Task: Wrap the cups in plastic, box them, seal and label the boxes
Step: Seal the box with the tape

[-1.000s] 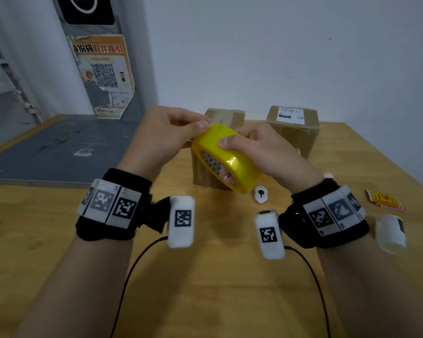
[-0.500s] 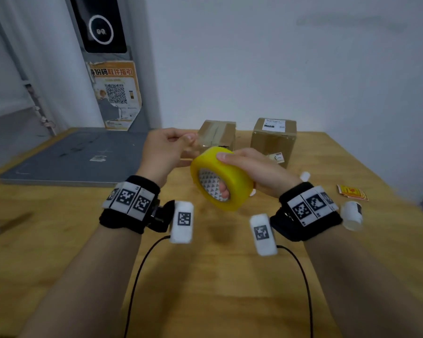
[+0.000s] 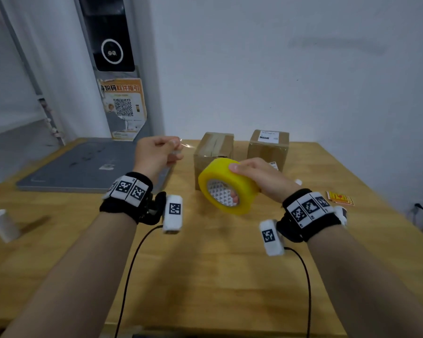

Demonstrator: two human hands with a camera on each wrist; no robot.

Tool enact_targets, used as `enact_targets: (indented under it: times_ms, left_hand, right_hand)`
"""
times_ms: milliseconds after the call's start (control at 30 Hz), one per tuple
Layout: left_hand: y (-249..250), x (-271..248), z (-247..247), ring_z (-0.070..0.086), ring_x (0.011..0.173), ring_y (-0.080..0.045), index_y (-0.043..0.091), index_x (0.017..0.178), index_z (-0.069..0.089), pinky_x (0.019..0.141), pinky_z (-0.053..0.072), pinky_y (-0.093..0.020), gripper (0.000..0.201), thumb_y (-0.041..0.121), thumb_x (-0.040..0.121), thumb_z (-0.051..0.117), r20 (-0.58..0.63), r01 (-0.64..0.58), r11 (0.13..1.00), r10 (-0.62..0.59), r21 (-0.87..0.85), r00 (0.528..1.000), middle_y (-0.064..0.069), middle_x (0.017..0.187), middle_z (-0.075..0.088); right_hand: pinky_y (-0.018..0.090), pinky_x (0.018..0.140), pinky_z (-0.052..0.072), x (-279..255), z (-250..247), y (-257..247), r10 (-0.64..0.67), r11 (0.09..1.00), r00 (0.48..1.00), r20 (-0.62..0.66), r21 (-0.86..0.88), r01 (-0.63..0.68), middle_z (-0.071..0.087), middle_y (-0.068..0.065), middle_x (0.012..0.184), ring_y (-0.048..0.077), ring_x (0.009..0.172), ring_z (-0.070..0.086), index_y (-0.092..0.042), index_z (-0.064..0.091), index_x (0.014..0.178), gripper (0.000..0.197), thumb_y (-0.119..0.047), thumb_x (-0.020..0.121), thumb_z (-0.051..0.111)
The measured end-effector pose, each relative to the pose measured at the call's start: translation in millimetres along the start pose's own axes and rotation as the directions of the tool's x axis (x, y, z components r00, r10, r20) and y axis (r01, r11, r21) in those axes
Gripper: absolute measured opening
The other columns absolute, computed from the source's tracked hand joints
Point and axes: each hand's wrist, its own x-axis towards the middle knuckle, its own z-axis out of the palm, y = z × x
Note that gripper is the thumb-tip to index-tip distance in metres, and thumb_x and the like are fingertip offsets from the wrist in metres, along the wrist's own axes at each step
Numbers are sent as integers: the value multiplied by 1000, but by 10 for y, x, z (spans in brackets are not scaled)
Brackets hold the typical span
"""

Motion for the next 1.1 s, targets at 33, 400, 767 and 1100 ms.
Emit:
enact_targets:
  times_ms: [33,400,767,1100]
  left_hand:
    - [-9,43,-5,69,55,-8,10,97,73,57,55,-18,9,13,100,65,-13,20,1000,-20,-13,1000,-3,85,73]
    - [-238,386,-107,70,58,-9,11,99,75,54,52,-21,8,15,98,68,-189,104,984,-131,-144,973,3,79,74]
    - [-792,633,288,78,85,-21,20,96,76,84,56,-39,10,24,98,67,-143,177,952,-218,-251,966,5,93,78]
    - [-1127,839,433,77,84,-13,20,112,74,80,58,-30,17,27,100,65,-156,193,940,-244,-282,957,4,103,78]
  right_hand:
    - [48,84,59,11,-18,34,-19,998,999,40,60,16,75,27,95,42,87,73,-2,75,107,53,-52,90,72]
    - [32,60,39,367,-289,-138,-17,887,972,-236,-452,-95,61,10,64,26,59,59,1,66,74,67,-64,85,72]
    - [29,50,35,802,-540,22,18,573,894,-448,-728,-376,49,1,62,18,55,49,-14,42,69,65,-70,79,72]
    - [29,50,33,1054,-559,158,70,537,884,-463,-729,-424,51,1,64,20,57,52,-15,45,65,62,-68,80,74]
